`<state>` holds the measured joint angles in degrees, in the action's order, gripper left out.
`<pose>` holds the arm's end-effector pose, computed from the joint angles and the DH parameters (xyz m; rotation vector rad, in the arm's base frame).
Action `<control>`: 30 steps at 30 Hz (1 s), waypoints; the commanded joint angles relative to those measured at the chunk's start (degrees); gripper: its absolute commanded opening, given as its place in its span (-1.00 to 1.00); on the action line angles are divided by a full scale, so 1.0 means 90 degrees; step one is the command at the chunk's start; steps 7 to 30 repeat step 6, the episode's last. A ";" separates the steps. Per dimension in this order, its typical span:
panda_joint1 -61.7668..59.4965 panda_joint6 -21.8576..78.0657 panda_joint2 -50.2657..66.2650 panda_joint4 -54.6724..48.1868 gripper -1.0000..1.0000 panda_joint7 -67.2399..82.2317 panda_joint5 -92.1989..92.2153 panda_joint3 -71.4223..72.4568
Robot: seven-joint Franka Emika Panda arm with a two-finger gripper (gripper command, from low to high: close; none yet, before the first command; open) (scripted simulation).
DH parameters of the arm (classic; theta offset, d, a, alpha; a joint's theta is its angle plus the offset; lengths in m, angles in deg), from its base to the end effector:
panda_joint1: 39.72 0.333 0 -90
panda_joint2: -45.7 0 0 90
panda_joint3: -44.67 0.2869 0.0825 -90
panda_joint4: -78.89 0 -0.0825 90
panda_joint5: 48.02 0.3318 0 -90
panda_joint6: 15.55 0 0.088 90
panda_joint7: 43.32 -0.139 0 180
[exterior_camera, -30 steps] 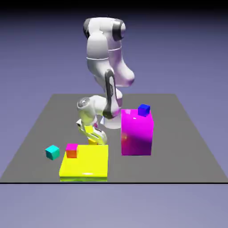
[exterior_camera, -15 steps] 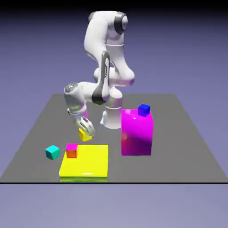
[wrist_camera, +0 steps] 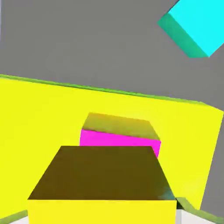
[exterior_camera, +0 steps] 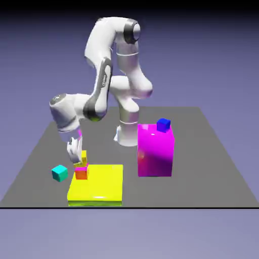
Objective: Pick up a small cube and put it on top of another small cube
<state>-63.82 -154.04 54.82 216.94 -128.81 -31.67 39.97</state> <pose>0.3914 -0.2079 0.2192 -1.3545 2.7390 0.3161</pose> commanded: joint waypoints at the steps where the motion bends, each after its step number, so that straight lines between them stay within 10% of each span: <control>1: 0.0000 0.0000 0.0000 0.0000 1.00 0.0000 0.0000 0.0000; 30: -0.0026 0.1120 -0.0819 -0.0323 1.00 -0.0299 -0.0399 -0.0163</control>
